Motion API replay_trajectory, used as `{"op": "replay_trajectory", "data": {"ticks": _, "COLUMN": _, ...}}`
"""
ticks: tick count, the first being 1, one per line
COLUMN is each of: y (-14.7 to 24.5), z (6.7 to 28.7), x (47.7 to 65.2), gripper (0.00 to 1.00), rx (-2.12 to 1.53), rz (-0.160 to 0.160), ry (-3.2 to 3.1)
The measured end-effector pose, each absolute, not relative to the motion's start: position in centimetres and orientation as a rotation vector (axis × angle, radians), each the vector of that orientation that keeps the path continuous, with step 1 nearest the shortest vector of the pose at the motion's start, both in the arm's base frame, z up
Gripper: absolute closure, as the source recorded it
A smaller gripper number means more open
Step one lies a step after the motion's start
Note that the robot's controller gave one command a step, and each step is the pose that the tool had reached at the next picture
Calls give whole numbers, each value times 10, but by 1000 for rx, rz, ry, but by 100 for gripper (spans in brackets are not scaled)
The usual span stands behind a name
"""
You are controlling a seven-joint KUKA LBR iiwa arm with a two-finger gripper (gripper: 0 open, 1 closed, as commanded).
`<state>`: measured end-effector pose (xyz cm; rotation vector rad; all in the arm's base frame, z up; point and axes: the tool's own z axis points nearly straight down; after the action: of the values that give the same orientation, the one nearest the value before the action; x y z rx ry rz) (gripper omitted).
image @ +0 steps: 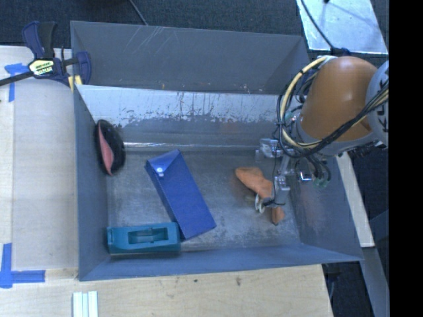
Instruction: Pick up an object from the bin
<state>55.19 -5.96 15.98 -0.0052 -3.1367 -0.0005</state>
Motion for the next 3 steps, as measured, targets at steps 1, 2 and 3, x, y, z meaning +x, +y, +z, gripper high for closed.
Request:
{"op": "replay_trajectory", "data": {"ticks": 1, "y": -59, "z": 164, "x": 554, "gripper": 0, "rx": -3, "rz": 1, "ry": -3145}}
{"op": "replay_trajectory", "data": {"ticks": 2, "y": -69, "z": 118, "x": 563, "gripper": 0, "rx": 27, "rz": 2, "ry": -3151}}
{"op": "replay_trajectory", "data": {"ticks": 3, "y": -69, "z": 71, "x": 551, "gripper": 100, "rx": -111, "rz": 1, "ry": -3144}}
